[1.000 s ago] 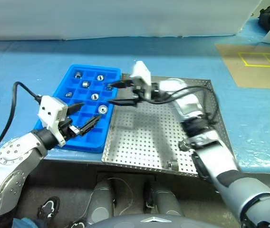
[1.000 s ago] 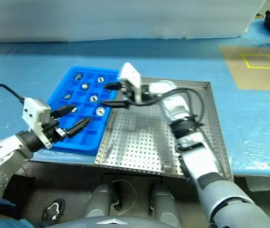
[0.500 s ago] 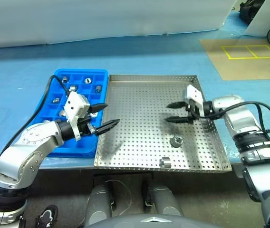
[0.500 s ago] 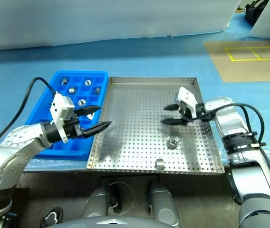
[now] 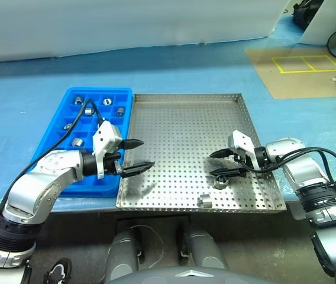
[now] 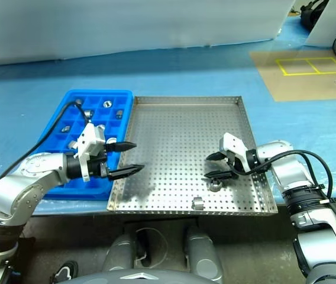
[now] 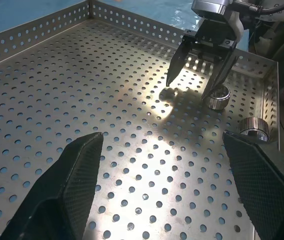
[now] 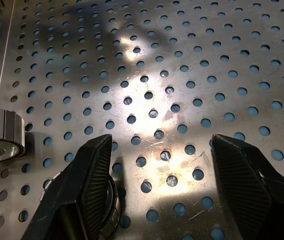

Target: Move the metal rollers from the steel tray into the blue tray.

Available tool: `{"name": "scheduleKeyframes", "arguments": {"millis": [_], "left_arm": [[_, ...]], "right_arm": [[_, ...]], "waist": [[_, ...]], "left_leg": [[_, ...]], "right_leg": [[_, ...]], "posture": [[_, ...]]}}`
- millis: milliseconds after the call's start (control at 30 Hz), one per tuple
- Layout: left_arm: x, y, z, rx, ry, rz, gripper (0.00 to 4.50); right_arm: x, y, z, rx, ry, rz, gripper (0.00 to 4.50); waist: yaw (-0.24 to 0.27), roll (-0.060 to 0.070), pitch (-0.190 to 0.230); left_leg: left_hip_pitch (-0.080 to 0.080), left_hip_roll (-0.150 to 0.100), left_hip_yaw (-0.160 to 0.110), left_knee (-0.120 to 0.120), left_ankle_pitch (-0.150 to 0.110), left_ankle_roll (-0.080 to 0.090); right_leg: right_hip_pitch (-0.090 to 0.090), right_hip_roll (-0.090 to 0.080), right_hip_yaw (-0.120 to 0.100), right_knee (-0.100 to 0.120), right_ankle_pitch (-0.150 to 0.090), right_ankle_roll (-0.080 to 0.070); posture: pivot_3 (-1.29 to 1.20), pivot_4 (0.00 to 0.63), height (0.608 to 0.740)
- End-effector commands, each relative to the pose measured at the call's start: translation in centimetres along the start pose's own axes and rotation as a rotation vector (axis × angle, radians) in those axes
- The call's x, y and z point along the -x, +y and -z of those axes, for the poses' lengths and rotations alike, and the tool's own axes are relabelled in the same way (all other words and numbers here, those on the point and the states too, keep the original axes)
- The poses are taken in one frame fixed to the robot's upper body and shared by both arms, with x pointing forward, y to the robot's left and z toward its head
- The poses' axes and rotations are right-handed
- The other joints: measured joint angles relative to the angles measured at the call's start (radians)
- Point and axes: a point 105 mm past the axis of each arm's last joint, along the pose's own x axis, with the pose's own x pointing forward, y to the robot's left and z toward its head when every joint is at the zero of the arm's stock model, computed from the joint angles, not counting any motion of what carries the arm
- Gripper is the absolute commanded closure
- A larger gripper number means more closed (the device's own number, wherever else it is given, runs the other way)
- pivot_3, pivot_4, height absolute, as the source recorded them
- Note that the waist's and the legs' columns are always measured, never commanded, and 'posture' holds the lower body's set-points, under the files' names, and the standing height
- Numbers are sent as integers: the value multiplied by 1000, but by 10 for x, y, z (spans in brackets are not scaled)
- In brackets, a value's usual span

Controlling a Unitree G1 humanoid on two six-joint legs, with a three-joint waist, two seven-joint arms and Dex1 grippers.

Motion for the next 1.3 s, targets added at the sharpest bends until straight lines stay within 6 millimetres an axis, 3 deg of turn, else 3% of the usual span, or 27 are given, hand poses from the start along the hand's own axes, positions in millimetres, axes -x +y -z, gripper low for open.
{"name": "scheduleKeyframes", "arguments": {"millis": [33,300,533,867,1067,1300], "left_arm": [[4,1,-7,-39,-15,-18,467],[2,-1,-3,-28,-19,-32,467],[3,-3,1,-21,-14,-39,467],[6,-4,4,-15,-2,-43,467],[8,-4,6,-13,10,-45,467],[4,-6,4,-20,11,-47,467]], "right_arm": [[5,-9,-6,-30,-22,33,1211],[1,-16,-23,-34,-56,33,1211],[9,-17,-12,-106,-34,16,1211],[25,7,-26,-149,-88,-135,1211],[32,29,5,-73,78,-195,1211],[21,19,12,-10,104,-128,1211]], "waist": [[-3,0,0],[-11,0,0],[-9,0,0],[-8,1,0],[1,1,0],[-11,1,-1]], "left_leg": [[0,0,0,0,0,0],[-1,0,0,0,0,0],[-1,0,0,0,0,0],[-1,0,0,0,0,1],[-1,0,0,0,-1,1],[0,0,0,0,-1,1]], "right_leg": [[0,0,0,0,0,0],[-1,0,0,0,0,0],[-1,0,0,0,0,0],[-1,0,0,0,0,0],[0,0,-1,-2,0,0],[0,0,-1,-2,0,0]], "posture": [[-475,150,740],[-464,150,740],[-457,150,740],[-459,150,740],[-460,150,740],[-457,150,740]]}}
